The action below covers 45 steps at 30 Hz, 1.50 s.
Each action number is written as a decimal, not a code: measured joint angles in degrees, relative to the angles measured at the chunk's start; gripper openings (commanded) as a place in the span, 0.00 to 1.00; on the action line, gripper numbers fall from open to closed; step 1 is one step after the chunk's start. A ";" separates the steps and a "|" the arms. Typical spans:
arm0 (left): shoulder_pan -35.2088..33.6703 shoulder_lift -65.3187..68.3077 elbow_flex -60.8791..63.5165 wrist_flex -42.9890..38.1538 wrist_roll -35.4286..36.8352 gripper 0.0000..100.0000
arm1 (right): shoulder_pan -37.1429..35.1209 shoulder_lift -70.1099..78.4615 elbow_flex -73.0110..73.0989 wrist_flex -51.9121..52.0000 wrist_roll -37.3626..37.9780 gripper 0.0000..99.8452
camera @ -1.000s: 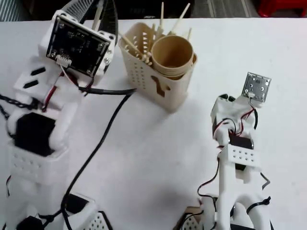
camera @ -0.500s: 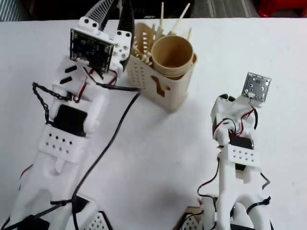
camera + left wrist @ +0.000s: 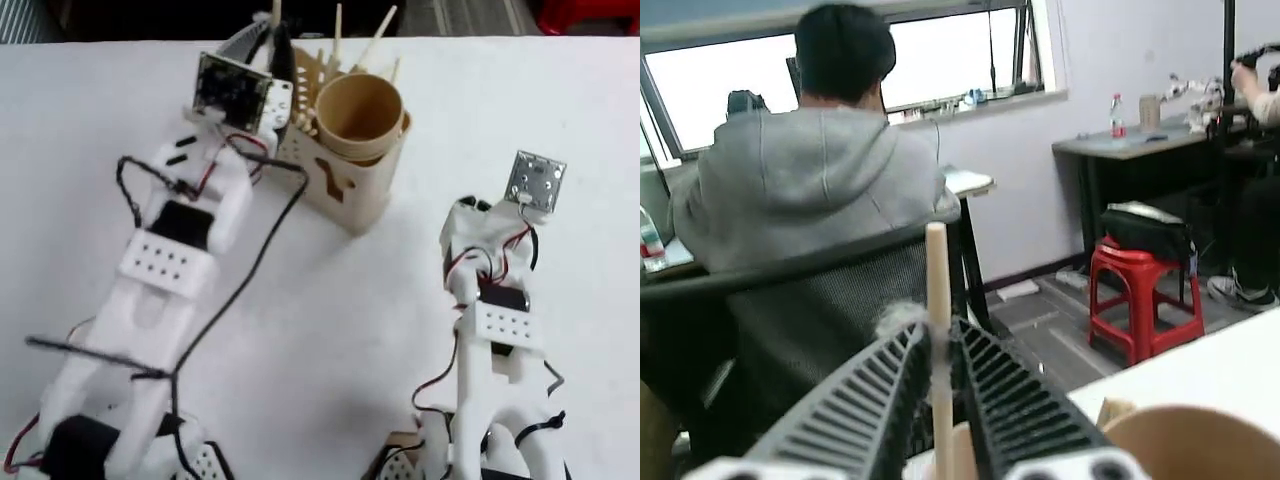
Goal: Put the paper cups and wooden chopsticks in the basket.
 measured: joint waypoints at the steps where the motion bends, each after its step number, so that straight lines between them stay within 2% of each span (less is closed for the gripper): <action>1: 0.00 1.05 0.00 0.00 0.00 0.10 | 0.00 0.00 0.00 0.00 0.00 0.05; 3: 0.00 2.37 0.00 0.26 0.00 0.14 | 0.00 0.00 0.00 0.00 0.00 0.05; 7: 0.00 2.64 0.00 3.52 0.00 0.14 | 0.00 0.00 0.00 0.00 0.00 0.05; 15: -4.57 2.64 -7.56 16.09 -0.09 0.13 | 0.00 0.00 0.00 0.00 0.00 0.05; 17: -5.45 2.64 -10.29 19.96 -0.09 0.10 | 0.00 0.00 0.00 0.00 0.00 0.05; 19: -5.63 2.64 -12.40 24.09 -0.09 0.01 | 0.00 0.00 0.00 0.00 0.00 0.05; 20: -5.63 2.46 -13.10 26.20 -0.09 0.02 | 0.00 0.00 0.00 0.00 0.00 0.05; 28: -2.90 -11.16 -13.63 39.03 -5.45 0.02 | 0.00 0.00 0.00 0.00 0.00 0.05; 37: -1.93 -37.89 5.01 39.91 -5.54 0.02 | 0.00 0.00 0.00 0.00 0.00 0.05; 45: -8.62 -59.34 26.73 39.91 -5.54 0.02 | 0.00 -0.53 0.18 0.09 0.00 0.05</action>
